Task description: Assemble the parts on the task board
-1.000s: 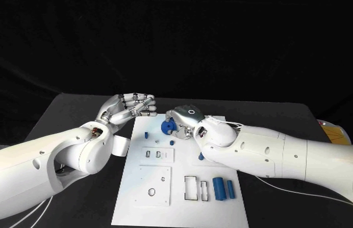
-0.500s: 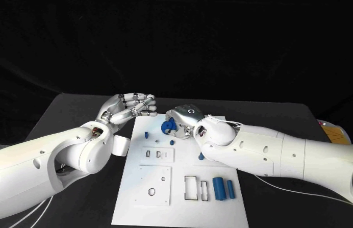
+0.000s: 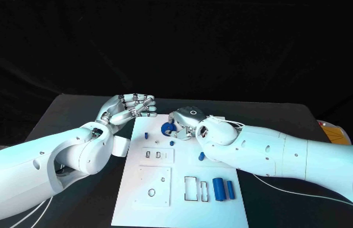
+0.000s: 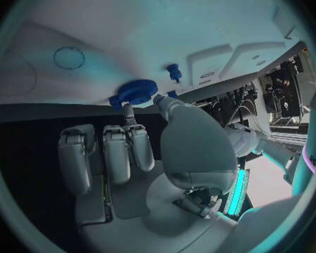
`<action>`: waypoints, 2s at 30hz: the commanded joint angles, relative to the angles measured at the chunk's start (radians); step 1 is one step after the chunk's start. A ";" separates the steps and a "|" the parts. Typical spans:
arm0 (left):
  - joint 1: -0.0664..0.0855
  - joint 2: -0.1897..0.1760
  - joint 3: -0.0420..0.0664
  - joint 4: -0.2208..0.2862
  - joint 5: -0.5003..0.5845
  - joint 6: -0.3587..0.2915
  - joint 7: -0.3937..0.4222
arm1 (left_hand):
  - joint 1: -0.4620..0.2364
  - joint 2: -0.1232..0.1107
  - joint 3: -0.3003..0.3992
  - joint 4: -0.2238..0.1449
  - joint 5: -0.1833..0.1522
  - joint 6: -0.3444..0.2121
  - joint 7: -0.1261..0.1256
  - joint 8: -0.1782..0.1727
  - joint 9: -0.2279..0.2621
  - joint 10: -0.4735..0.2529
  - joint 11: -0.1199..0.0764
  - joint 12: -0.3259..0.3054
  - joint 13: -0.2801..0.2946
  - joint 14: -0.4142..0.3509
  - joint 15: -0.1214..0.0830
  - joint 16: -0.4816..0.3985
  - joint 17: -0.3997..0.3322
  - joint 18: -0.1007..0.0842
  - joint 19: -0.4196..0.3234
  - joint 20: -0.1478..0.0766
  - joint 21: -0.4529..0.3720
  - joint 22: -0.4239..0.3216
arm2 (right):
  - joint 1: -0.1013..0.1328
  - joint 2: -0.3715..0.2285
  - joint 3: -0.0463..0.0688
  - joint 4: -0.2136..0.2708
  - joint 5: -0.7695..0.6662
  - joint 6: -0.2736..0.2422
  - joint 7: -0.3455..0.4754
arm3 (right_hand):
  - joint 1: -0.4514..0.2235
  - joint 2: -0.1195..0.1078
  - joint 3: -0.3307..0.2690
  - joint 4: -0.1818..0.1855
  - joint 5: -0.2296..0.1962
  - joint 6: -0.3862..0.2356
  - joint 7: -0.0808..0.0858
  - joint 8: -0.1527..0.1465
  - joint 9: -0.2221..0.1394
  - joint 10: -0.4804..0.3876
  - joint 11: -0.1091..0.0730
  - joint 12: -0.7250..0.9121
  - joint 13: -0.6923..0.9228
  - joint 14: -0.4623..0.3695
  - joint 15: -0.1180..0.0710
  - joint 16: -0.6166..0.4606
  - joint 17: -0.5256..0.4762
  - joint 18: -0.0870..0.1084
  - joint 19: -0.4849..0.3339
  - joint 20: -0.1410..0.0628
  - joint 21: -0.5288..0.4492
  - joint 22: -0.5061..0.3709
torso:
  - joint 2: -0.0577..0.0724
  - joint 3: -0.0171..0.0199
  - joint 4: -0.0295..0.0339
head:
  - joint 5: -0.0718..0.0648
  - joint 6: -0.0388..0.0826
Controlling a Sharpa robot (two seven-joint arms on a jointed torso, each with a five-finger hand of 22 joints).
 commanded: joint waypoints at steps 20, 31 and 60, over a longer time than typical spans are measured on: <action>0.001 -0.001 0.001 -0.003 0.003 0.013 0.004 | 0.002 -0.005 0.006 0.000 -0.005 -0.010 0.038 -0.004 -0.001 -0.003 0.000 -0.006 0.001 -0.007 0.003 -0.007 0.002 0.004 0.005 0.003 0.005 -0.002 | 0.007 -0.127 0.001 0.096 0.102 -0.067 0.028 | -0.038 0.015 -0.007 -0.001 0.017 0.022 -0.005 -0.009 0.006 0.040 0.002 0.007 0.184 0.094 0.005 0.005 0.223 -0.015 0.105 0.007 0.005 0.263 | -0.002 0.0015 -0.0060 | 0.000 0.006; 0.001 -0.003 0.001 -0.007 0.003 0.016 0.005 | 0.003 -0.005 0.006 0.000 -0.005 -0.011 0.039 -0.005 -0.002 -0.003 0.000 -0.008 0.001 -0.008 0.003 -0.009 0.003 0.004 0.005 0.003 0.005 -0.003 | 0.065 -0.346 0.005 0.204 0.440 -0.069 0.204 | 0.124 -0.034 0.028 -0.095 -0.008 0.048 -0.005 -0.030 0.015 0.045 0.000 0.012 0.190 0.093 0.002 0.004 0.219 -0.012 0.098 0.003 -0.004 0.254 | -0.008 0.0094 -0.0214 | -0.003 0.011; 0.000 0.002 0.000 -0.015 0.003 0.024 0.002 | 0.003 -0.005 0.007 0.000 -0.005 -0.010 0.039 -0.004 -0.001 -0.003 0.000 -0.008 0.001 -0.008 0.003 -0.009 0.003 0.004 0.005 0.003 0.005 -0.003 | 0.017 -0.482 0.002 0.146 0.545 0.072 0.300 | 0.168 -0.076 -0.021 -0.144 0.005 0.013 0.011 -0.116 0.004 0.035 0.013 0.002 0.181 0.094 0.013 0.005 0.224 -0.010 0.093 0.009 -0.009 0.249 | -0.009 0.0125 -0.0233 | -0.019 -0.002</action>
